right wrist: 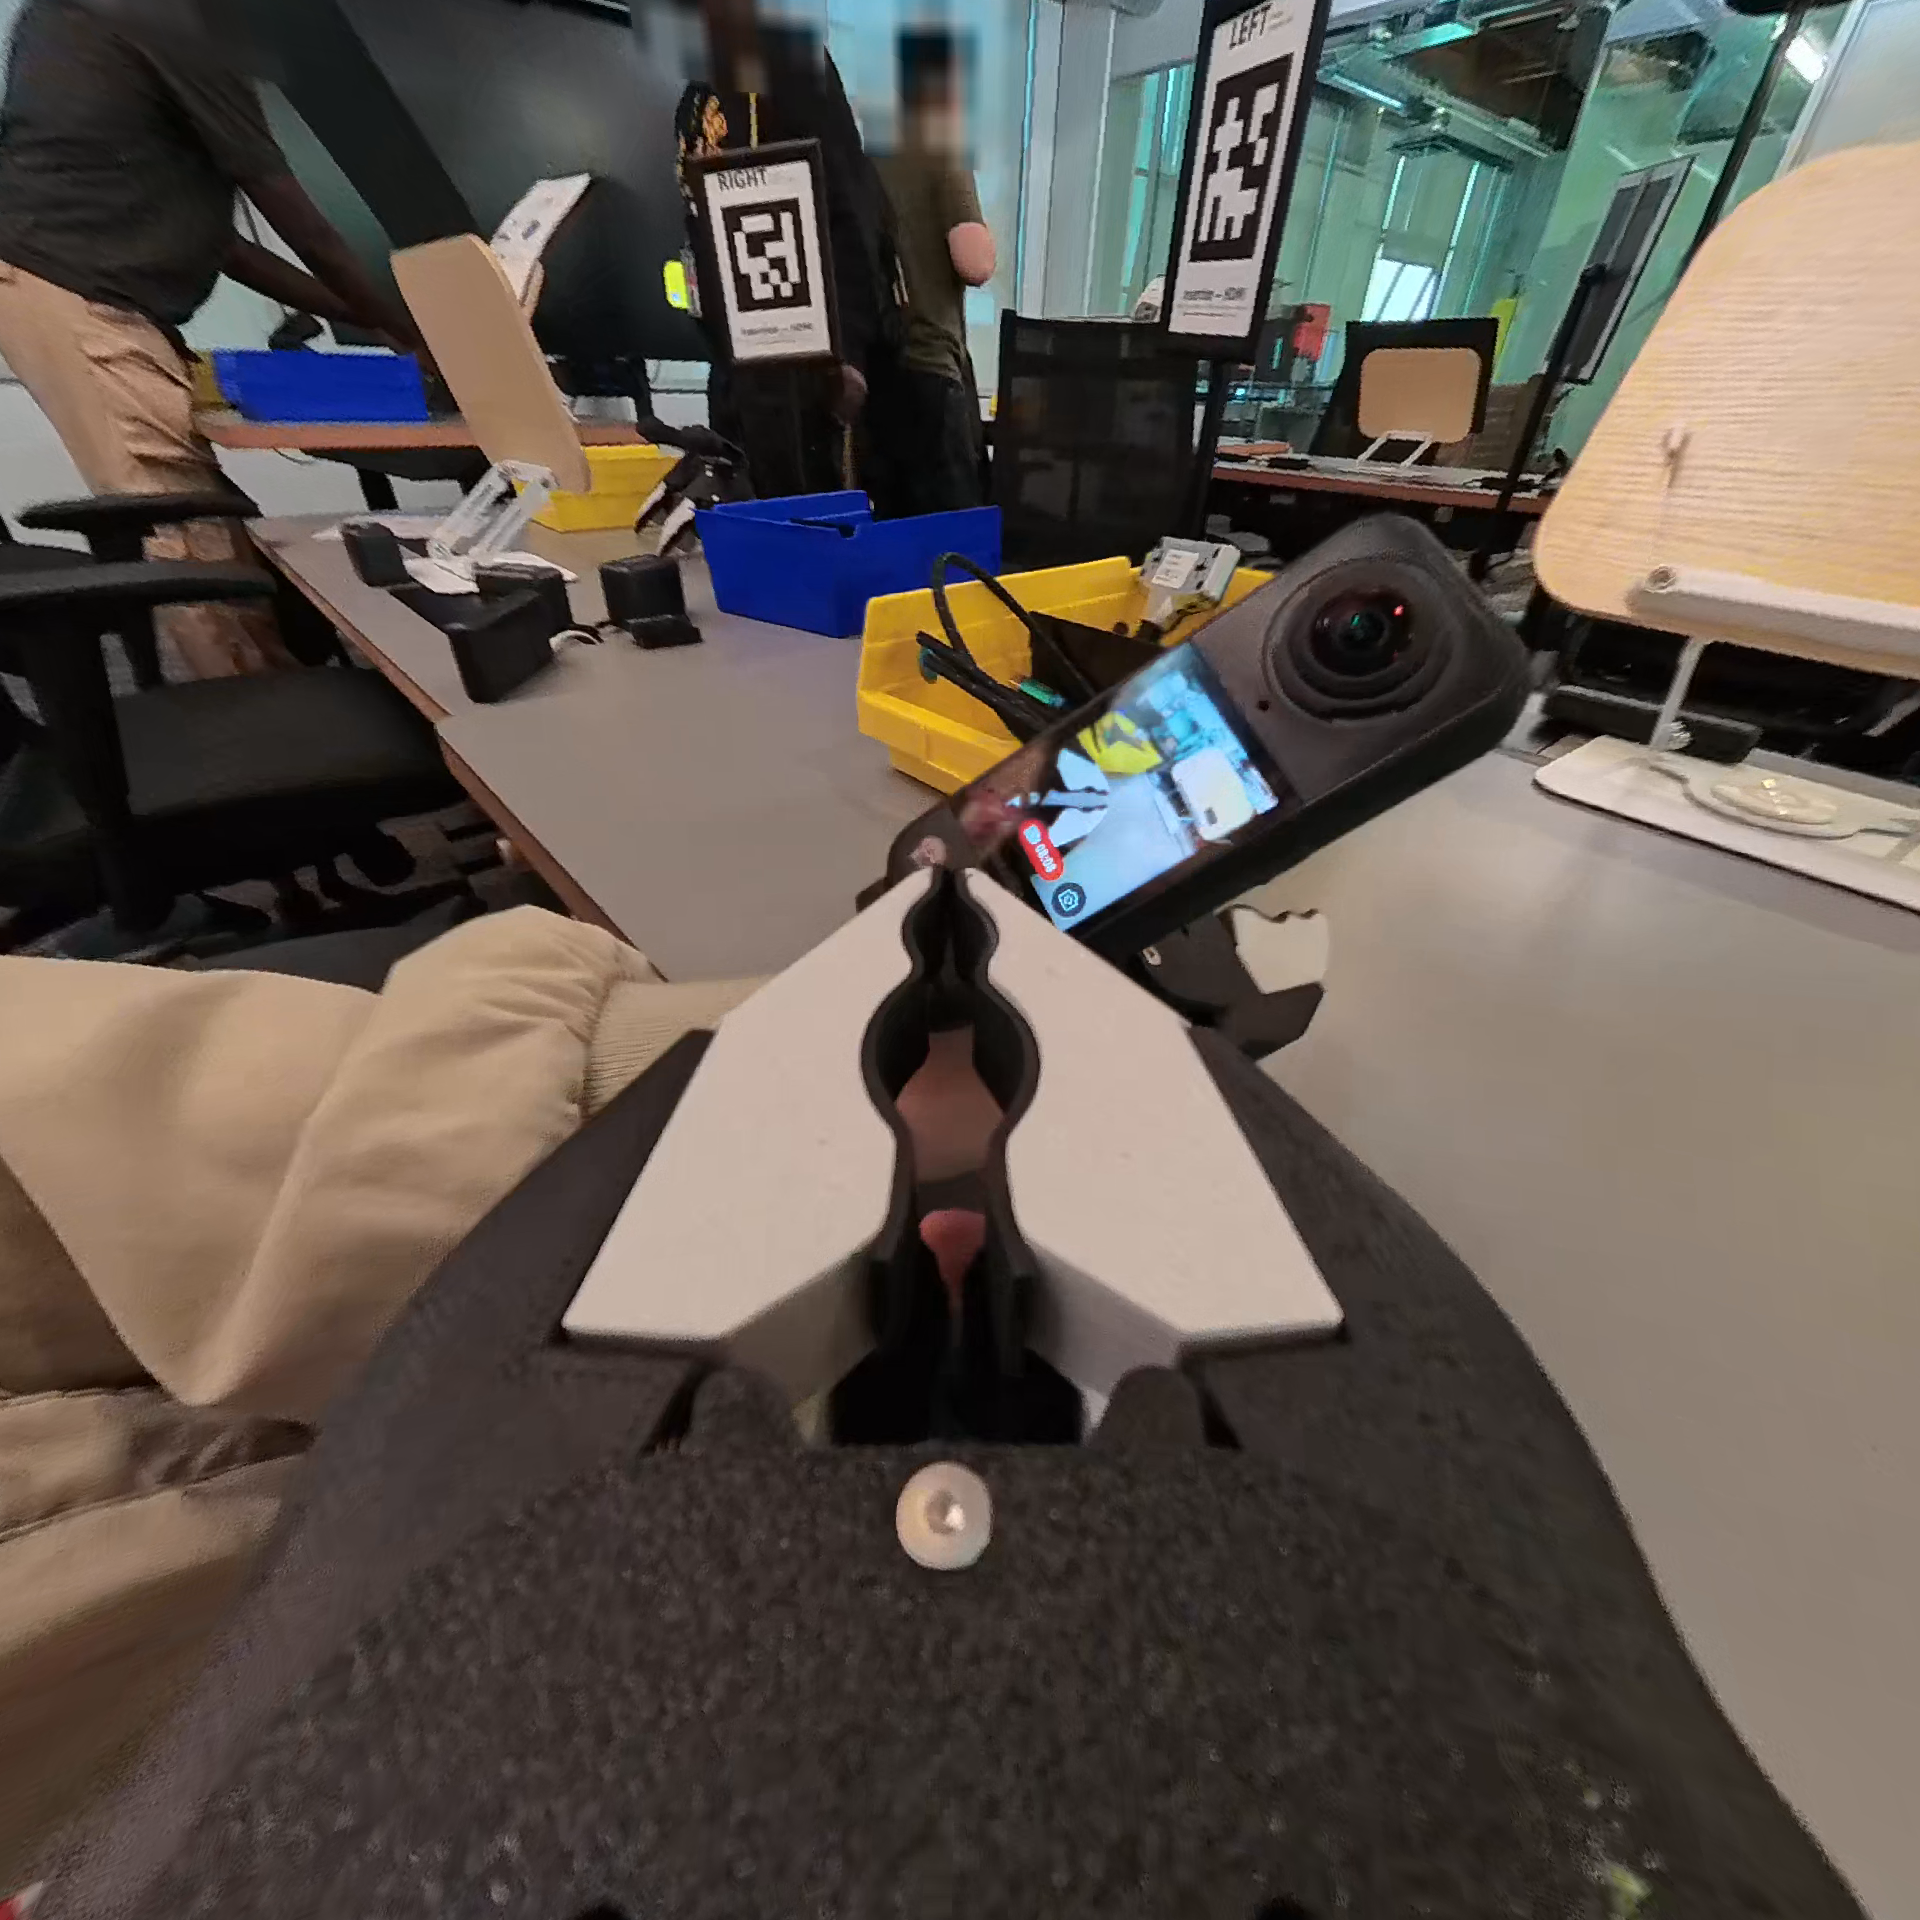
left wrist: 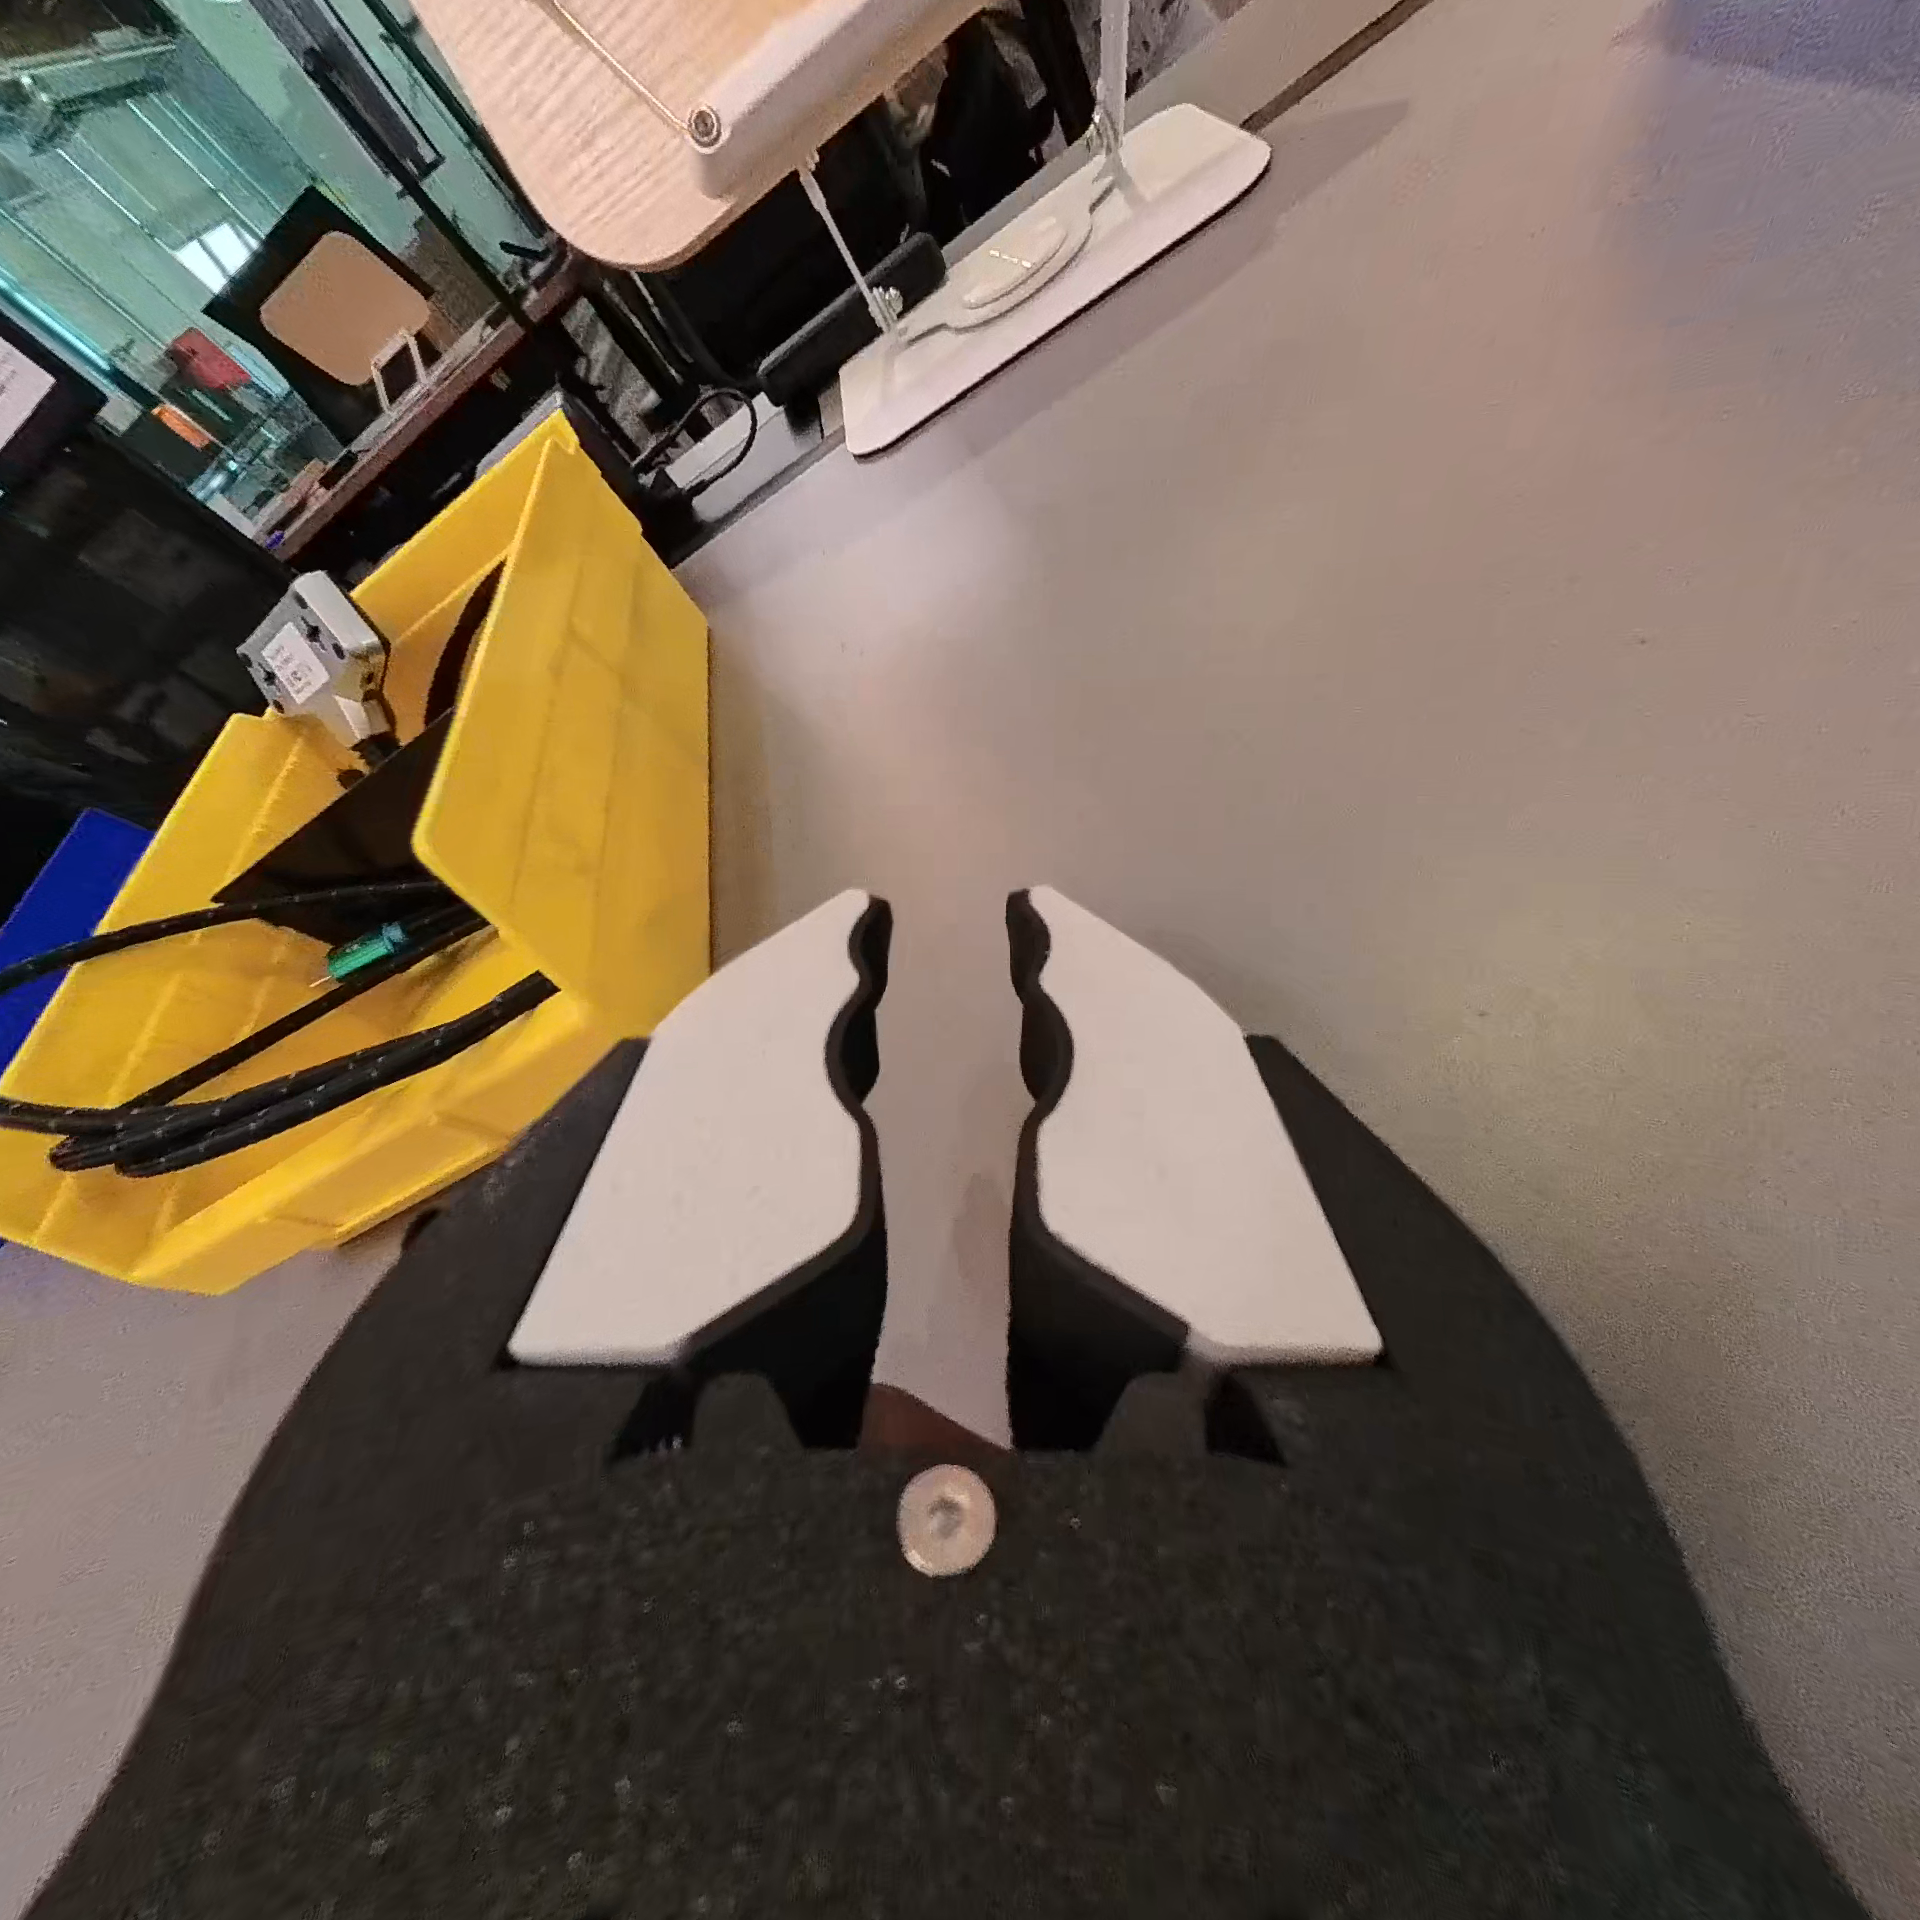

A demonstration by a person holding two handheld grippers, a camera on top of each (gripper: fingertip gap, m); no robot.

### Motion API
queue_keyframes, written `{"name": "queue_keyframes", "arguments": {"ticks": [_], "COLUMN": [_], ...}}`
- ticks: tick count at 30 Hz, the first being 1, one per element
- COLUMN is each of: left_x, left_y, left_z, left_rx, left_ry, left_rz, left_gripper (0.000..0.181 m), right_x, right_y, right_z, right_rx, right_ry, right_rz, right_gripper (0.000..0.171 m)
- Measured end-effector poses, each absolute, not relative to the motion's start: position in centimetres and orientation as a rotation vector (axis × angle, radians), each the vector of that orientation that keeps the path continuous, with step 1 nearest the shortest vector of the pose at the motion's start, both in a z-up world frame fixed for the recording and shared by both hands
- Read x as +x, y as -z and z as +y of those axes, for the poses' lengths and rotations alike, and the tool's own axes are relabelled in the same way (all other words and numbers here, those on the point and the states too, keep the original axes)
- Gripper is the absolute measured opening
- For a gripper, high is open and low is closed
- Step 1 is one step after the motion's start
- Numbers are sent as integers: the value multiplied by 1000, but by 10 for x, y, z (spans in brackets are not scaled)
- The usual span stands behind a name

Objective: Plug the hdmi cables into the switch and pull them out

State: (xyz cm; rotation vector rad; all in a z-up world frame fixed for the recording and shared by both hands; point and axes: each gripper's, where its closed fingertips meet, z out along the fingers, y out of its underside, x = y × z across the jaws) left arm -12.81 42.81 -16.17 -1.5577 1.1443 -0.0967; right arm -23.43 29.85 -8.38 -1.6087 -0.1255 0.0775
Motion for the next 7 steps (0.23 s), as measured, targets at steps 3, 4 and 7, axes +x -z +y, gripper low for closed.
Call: {"name": "queue_keyframes", "arguments": {"ticks": [3, 4, 7], "left_x": [-130, -129, -126], "left_y": [165, 163, 147], "left_z": [432, 431, 423], "left_rx": [-1578, -1569, -1510], "left_ry": [39, 39, 76], "left_rz": [1165, 1173, 1180], "left_gripper": [24, 25, 25], "right_x": [-229, -229, -236], "right_y": [82, 81, 48], "right_z": [300, 299, 284], "right_rx": [-1625, -1636, -1512], "right_ry": [15, 8, -88], "right_rz": [-135, -123, -158], "right_gripper": [0, 0, 0]}}
